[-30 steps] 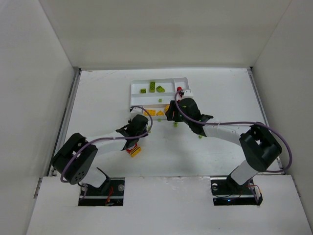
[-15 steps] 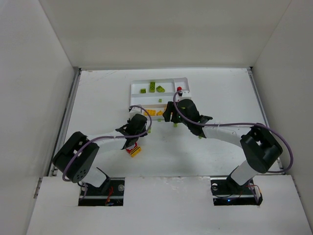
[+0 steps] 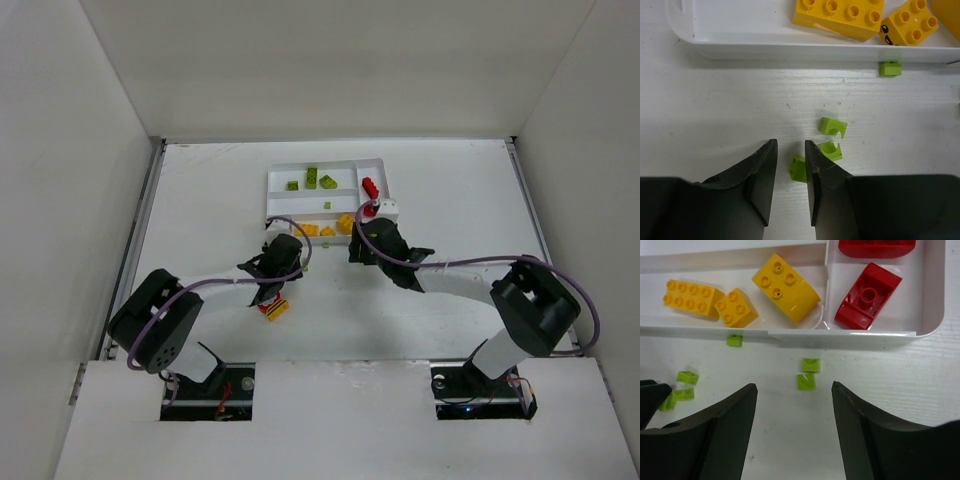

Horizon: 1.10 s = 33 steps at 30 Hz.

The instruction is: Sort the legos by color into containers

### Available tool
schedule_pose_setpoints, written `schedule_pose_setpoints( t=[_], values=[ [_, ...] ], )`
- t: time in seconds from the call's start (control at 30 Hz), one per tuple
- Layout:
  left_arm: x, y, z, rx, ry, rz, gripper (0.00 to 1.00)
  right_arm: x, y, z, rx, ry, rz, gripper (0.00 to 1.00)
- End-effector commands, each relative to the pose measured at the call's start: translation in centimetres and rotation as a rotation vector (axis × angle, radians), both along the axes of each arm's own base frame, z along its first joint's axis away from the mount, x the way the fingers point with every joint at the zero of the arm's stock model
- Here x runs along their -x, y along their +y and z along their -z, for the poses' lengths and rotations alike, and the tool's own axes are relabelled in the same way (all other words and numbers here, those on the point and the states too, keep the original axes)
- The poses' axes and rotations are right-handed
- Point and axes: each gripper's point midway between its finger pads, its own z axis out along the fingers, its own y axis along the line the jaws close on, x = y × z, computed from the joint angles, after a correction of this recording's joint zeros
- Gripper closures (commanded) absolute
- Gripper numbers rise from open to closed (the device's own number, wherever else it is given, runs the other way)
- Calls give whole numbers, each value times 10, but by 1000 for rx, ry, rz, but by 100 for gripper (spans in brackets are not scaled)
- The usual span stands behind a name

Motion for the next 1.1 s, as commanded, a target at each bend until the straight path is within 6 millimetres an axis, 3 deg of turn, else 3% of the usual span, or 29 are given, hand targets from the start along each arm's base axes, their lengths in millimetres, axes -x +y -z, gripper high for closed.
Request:
schedule_pose_setpoints(
  t=[0.0,0.3,0.57,0.93,1.07],
  values=[
    [6,2,-9,17,-20,4,73,-2,-1,7,14,-1,28,32],
    [13,4,-33,95,-82,0,66,-5,11,28,30,52,0,40],
    [16,-5,-23,66,-49,38,66,-2,10,36,43,76,-4,44],
    [20,-6,-3,8,-8,73,69,-1,13,42,46,92,-17,61],
    [16,-5,0,8,-8,67,70,-3,13,40,44,80,-13,61]
  ],
)
